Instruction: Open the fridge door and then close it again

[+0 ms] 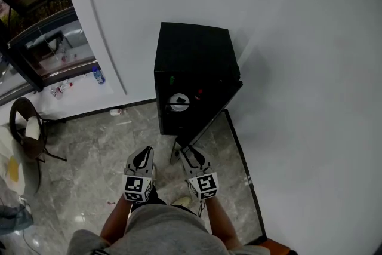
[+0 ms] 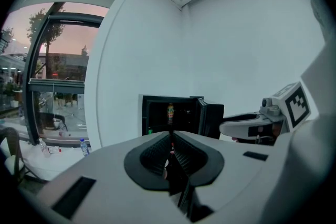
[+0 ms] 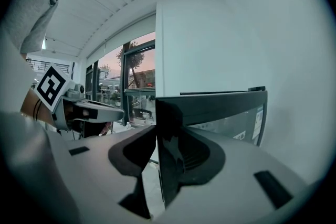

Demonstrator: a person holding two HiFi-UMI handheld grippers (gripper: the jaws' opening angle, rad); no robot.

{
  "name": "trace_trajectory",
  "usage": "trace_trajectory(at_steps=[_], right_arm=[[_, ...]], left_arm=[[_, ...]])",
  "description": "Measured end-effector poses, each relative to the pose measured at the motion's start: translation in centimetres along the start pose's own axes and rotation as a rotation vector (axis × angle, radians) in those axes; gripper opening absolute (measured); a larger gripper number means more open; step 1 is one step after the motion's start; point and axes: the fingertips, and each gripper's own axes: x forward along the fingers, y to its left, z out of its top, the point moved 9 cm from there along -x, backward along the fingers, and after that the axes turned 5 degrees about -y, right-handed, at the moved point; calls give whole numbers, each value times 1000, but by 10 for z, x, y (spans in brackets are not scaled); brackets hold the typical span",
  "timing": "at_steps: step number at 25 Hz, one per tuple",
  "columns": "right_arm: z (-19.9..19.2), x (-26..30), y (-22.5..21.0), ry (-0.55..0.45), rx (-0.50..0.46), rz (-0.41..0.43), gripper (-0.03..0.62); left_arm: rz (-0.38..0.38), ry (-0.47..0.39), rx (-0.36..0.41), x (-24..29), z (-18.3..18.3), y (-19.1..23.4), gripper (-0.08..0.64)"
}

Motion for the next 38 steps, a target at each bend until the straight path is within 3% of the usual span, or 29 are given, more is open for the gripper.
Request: trace_trajectory(at_steps=[5, 28, 31, 33, 38], right_arm=[[1, 18, 7, -12, -9, -26, 147], [8, 81, 3, 6, -25, 41, 138], [11, 86, -2, -10, -23, 4, 118], [12, 89, -9, -19, -18, -31, 64], [15, 100, -17, -14, -28, -35, 61]], left_arm=[[29, 1, 0, 1, 1, 18, 26], [86, -8, -14, 27, 9, 61, 26], [89, -7, -16, 32, 10, 66, 26], [92, -6, -20, 34, 9, 70, 26], [92, -7, -23, 40, 11, 82, 26]])
